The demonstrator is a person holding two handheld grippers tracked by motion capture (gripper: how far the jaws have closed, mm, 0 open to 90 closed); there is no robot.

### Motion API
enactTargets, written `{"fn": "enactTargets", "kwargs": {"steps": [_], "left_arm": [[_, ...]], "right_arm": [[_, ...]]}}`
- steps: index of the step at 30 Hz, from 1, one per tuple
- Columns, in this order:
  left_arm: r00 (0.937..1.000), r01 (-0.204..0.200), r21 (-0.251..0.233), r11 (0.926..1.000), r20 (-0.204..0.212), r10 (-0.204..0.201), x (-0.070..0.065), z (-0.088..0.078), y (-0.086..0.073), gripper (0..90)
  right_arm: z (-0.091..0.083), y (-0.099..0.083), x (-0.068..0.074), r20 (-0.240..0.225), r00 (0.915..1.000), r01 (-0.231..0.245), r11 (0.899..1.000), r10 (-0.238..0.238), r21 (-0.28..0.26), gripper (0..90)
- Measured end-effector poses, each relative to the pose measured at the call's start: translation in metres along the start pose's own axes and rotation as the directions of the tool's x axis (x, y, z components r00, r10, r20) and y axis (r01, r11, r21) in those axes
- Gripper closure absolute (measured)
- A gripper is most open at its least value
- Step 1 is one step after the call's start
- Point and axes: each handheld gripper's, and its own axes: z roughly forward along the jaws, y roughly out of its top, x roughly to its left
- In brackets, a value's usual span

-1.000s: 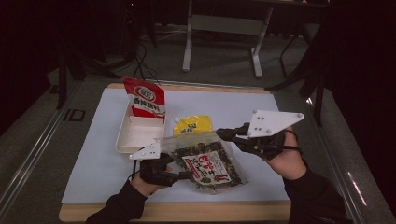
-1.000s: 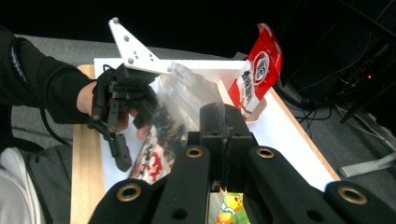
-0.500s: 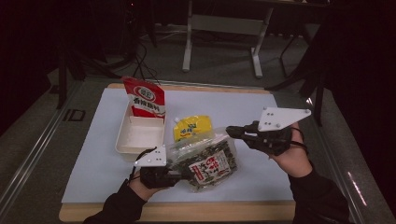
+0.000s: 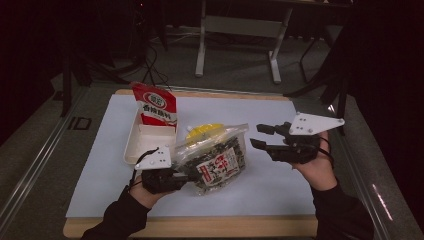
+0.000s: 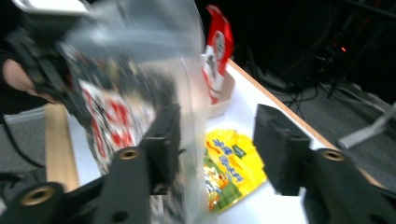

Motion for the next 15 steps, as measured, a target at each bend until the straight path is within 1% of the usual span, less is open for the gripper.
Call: {"fn": "enactTargets", "kwargs": {"steps": [2, 3, 5, 6, 7, 8, 9, 10, 11, 12, 13, 14, 15], "left_arm": [[1.0000, 0.007, 0.000, 1.0000, 0.004, -0.007, 0.002, -0.004, 0.004, 78.2], [1.0000, -0.001, -0.002, 1.0000, -0.006, 0.001, 0.002, -0.005, 0.005, 78.2], [0.9999, -0.006, 0.007, 1.0000, -0.011, 0.006, 0.003, -0.008, 0.009, 78.2], [0.9997, -0.011, 0.006, 0.9999, -0.021, 0.011, 0.003, -0.010, 0.011, 78.2], [0.9997, -0.011, 0.006, 0.9999, -0.021, 0.011, 0.003, -0.010, 0.011, 78.2], [0.9996, -0.015, 0.019, 0.9997, -0.022, 0.015, 0.005, -0.014, 0.015, 78.2], [0.9992, -0.019, 0.018, 0.9997, -0.035, 0.020, 0.007, -0.018, 0.017, 78.2], [0.9992, -0.017, 0.023, 0.9996, -0.037, 0.018, 0.009, -0.021, 0.019, 78.1], [0.9987, -0.017, 0.020, 0.9997, -0.048, 0.018, 0.011, -0.024, 0.020, 78.1], [0.9986, -0.012, 0.019, 0.9997, -0.052, 0.013, 0.013, -0.027, 0.022, 78.1], [0.9986, -0.012, 0.019, 0.9997, -0.052, 0.013, 0.013, -0.027, 0.022, 78.1], [0.9975, -0.011, 0.021, 0.9997, -0.070, 0.012, 0.016, -0.034, 0.024, 78.1], [0.9972, -0.011, 0.023, 0.9997, -0.073, 0.013, 0.018, -0.037, 0.025, 78.1]], "right_arm": [[0.002, -0.010, -0.005, 0.006, 0.9996, -0.028, 1.000, 0.028, -0.003, 43.6], [0.004, -0.016, -0.007, 0.018, 0.9990, -0.041, 0.999, 0.041, -0.002, 41.4], [0.006, -0.026, -0.011, 0.014, 0.9969, -0.078, 0.997, 0.078, -0.003, 36.2], [0.007, -0.030, -0.013, 0.017, 0.9952, -0.096, 0.995, 0.096, -0.005, 33.5], [0.007, -0.030, -0.013, 0.017, 0.9952, -0.096, 0.995, 0.096, -0.005, 33.5], [0.008, -0.035, -0.014, 0.013, 0.9945, -0.103, 0.995, 0.104, -0.004, 29.3], [0.010, -0.042, -0.016, 0.009, 0.9913, -0.132, 0.991, 0.132, -0.013, 26.2], [0.011, -0.046, -0.017, -0.006, 0.9883, -0.153, 0.988, 0.153, -0.025, 22.8], [0.012, -0.049, -0.018, -0.012, 0.9868, -0.162, 0.986, 0.161, -0.036, 20.2], [0.012, -0.052, -0.019, -0.011, 0.9865, -0.164, 0.985, 0.163, -0.047, 17.8], [0.012, -0.052, -0.019, -0.011, 0.9865, -0.164, 0.985, 0.163, -0.047, 17.8], [0.012, -0.055, -0.020, -0.012, 0.9854, -0.170, 0.984, 0.170, -0.053, 16.5], [0.011, -0.060, -0.022, -0.025, 0.9830, -0.183, 0.981, 0.182, -0.061, 16.3]]}}
